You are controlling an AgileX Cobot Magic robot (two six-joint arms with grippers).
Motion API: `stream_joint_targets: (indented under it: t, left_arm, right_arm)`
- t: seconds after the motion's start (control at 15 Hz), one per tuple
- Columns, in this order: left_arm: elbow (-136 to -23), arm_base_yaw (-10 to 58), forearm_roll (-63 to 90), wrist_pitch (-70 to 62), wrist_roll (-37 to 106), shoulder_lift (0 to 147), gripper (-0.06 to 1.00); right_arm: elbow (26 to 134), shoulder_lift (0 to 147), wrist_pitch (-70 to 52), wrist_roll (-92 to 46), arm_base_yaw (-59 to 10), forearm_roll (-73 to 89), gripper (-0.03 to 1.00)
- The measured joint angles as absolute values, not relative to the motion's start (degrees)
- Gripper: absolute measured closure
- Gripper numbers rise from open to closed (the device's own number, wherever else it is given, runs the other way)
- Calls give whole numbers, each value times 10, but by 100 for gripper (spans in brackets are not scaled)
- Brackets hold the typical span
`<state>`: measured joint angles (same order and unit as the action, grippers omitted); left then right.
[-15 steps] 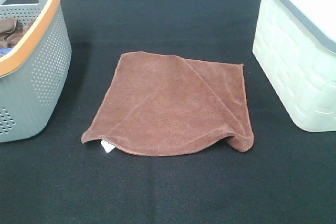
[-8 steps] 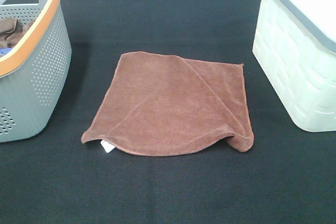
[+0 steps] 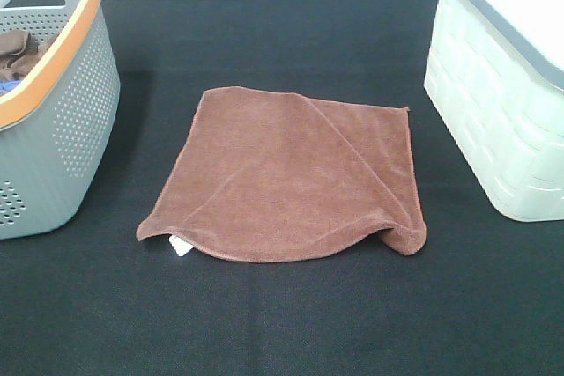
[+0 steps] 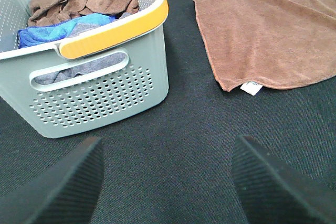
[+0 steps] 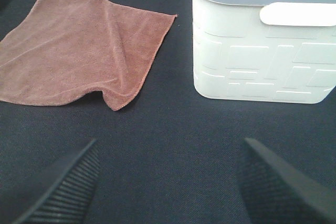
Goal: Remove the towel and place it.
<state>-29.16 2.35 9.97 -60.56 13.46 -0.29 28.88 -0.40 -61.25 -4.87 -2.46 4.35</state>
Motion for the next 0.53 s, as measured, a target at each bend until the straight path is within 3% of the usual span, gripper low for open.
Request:
stream_joint_targets:
  t: [0.53]
  left_arm:
    - [-292,23,100,-606,135,-3,28]
  right_arm:
    - [289,-4,-612,-49,-25,44,27]
